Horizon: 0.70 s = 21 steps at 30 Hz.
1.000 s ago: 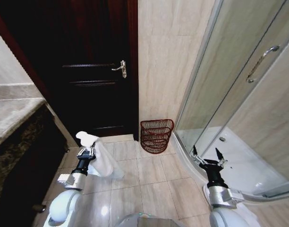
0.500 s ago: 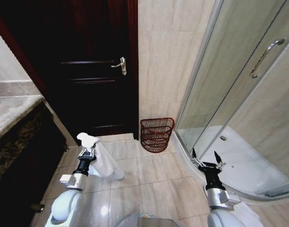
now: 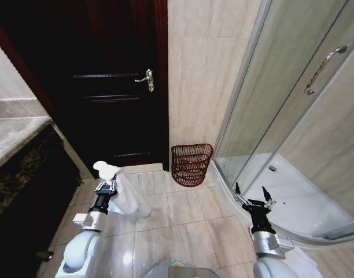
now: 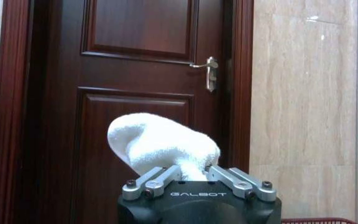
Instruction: Discard the used towel into the hamper.
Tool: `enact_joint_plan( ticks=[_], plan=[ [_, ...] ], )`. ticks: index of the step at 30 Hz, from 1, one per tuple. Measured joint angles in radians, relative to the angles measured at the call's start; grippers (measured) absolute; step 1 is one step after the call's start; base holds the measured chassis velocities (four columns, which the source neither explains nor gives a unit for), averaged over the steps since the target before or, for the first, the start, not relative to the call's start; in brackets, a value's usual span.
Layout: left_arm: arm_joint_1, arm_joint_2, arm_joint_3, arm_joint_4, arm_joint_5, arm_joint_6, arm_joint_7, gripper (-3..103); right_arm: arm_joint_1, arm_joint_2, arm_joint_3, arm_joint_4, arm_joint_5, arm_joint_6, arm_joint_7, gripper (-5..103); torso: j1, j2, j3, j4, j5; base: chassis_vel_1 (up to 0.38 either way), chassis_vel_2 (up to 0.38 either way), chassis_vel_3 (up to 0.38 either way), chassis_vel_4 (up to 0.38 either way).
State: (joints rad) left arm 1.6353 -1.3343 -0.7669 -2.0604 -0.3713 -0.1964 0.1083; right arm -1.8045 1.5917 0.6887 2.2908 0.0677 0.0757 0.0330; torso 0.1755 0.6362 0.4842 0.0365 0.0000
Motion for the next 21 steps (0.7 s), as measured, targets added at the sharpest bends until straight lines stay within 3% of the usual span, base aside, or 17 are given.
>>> enact_joint_plan(
  ticks=[21],
  plan=[
    [0.003, -0.006, -0.001, -0.012, 0.009, 0.009, -0.012, 7, 0.004, -0.011, 0.001, -0.013, -0.009, 0.029, 0.009, 100, 0.003, 0.005, 0.003, 0.0001, 0.0001, -0.008, -0.007, -0.006, -0.006]
  ],
)
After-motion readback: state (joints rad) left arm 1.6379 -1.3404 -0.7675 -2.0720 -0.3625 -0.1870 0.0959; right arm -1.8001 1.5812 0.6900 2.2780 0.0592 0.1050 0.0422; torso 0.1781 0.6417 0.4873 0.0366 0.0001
